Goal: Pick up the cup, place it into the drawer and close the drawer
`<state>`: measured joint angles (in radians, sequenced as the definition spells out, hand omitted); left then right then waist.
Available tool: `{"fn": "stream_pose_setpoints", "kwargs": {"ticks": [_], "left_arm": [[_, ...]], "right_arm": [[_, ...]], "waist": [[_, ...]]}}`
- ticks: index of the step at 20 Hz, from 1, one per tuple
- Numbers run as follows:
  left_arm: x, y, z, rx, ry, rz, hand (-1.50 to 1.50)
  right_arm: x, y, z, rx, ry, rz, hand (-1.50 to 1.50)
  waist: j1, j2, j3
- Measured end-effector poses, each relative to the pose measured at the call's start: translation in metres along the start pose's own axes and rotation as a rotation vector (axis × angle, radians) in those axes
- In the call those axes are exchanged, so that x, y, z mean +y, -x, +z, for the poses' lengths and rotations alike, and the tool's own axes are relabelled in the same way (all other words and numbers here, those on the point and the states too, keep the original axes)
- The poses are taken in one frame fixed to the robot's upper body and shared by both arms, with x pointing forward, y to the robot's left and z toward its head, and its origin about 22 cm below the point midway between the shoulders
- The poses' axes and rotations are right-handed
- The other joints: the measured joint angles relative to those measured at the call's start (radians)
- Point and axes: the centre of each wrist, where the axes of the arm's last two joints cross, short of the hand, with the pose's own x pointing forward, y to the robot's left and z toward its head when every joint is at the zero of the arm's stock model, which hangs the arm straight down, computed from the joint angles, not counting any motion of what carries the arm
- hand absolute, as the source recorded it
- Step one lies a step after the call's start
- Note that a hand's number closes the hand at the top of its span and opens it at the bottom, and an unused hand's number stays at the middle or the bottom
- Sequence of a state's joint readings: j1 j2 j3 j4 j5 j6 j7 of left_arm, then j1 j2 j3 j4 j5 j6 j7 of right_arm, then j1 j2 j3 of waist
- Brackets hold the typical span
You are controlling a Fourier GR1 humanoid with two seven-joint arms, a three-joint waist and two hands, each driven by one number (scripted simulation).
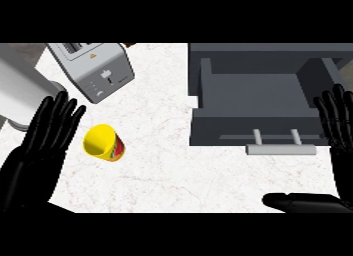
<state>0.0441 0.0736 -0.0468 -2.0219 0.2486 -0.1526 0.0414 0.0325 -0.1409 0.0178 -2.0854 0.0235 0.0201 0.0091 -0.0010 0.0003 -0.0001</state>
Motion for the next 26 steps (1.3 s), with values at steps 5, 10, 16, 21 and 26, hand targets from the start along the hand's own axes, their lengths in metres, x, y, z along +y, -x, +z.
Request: {"fn": "stream_pose_setpoints", "kwargs": {"ticks": [5, 10, 16, 21, 26], "left_arm": [[0.011, 0.009, 0.007, 0.056, -0.016, 0.059, -1.50], [0.029, 0.034, 0.020, 0.098, -0.070, 0.037, -1.50], [0.059, 0.060, 0.033, 0.151, -0.145, -0.028, -1.50], [0.079, 0.088, 0.038, 0.195, -0.199, -0.070, -1.50], [0.089, 0.119, 0.048, 0.243, -0.234, -0.115, -1.50]], "right_arm": [[0.001, 0.002, -0.010, 0.009, -0.018, 0.007, -1.50], [-0.006, 0.009, -0.013, 0.007, -0.030, 0.015, -1.50], [-0.007, 0.011, -0.016, 0.005, -0.022, 0.019, -1.50], [-0.004, 0.010, -0.020, 0.008, -0.032, 0.023, -1.50], [-0.009, 0.019, -0.018, 0.001, -0.033, 0.015, -1.50]], "waist": [[0.002, 0.000, 0.000], [0.002, 0.000, 0.000], [0.001, 0.000, 0.000], [-0.001, 0.000, 0.000], [-0.001, 0.001, 0.000]]}}
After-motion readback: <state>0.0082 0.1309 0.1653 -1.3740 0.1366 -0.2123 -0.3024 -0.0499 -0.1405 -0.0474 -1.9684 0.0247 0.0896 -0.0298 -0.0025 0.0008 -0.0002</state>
